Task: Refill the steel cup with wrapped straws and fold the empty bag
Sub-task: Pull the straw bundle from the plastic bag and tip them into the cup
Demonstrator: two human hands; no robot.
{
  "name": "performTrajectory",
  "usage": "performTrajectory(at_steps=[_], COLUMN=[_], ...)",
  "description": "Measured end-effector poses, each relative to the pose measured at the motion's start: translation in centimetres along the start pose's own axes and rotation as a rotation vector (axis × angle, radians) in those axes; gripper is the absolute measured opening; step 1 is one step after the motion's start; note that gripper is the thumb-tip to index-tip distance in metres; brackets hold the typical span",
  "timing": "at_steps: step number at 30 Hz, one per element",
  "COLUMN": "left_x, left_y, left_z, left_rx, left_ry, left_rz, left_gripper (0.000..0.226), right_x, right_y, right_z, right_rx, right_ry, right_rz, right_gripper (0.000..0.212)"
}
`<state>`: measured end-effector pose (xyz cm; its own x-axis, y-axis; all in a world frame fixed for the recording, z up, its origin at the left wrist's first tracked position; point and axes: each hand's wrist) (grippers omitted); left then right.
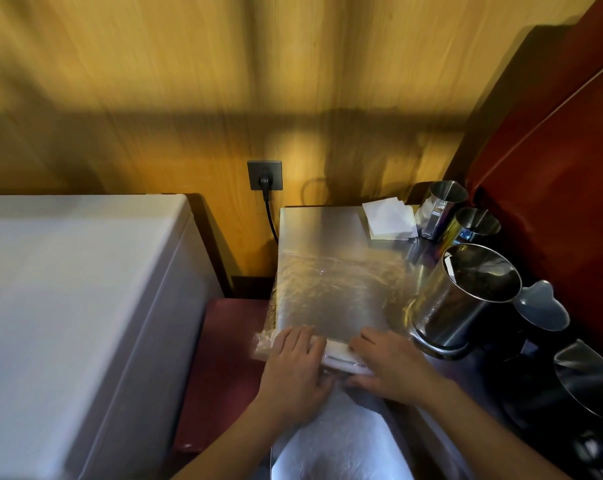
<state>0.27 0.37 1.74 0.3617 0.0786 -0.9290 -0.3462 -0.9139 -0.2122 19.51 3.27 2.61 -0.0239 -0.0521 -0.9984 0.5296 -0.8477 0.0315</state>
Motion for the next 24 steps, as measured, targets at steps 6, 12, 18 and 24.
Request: performTrajectory(at_steps=[6,12,18,24], left_x=[-0.2,-0.7,-1.5,-0.6], left_y=[1.1,-0.7,-1.1,0.1], left_z=[0.7,1.7,1.3,0.8], left_rx=[0.044,-0.041,0.054,0.102], left_ry=[0.076,0.064,-0.042,-0.045], left_rz=[-0.015,0.386,0.332,-0.134], left_gripper=[0.018,0.065,0.038,0.017], right_x=[0.3,0.3,-0.3,-1.3], right_y=[0.7,0.1,0.4,1.2], right_z=[-0.3,0.2,1.5,2.7], right_rx=[0.057,0.153,0.157,-0.022], right_ry=[-0.211,-0.202,-0.169,0.156], right_rz=[-0.006,0.234,0.214,-0.283], right_gripper=[0.041,0.065,0.041,0.030])
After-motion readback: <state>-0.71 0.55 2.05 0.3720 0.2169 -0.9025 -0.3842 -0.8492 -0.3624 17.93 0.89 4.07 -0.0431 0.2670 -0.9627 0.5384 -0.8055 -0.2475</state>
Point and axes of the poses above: each hand's wrist, its own y-axis away from the middle knuckle, its own x-axis out of the palm, z = x × y, and after that the axes turned 5 degrees about y, right-handed
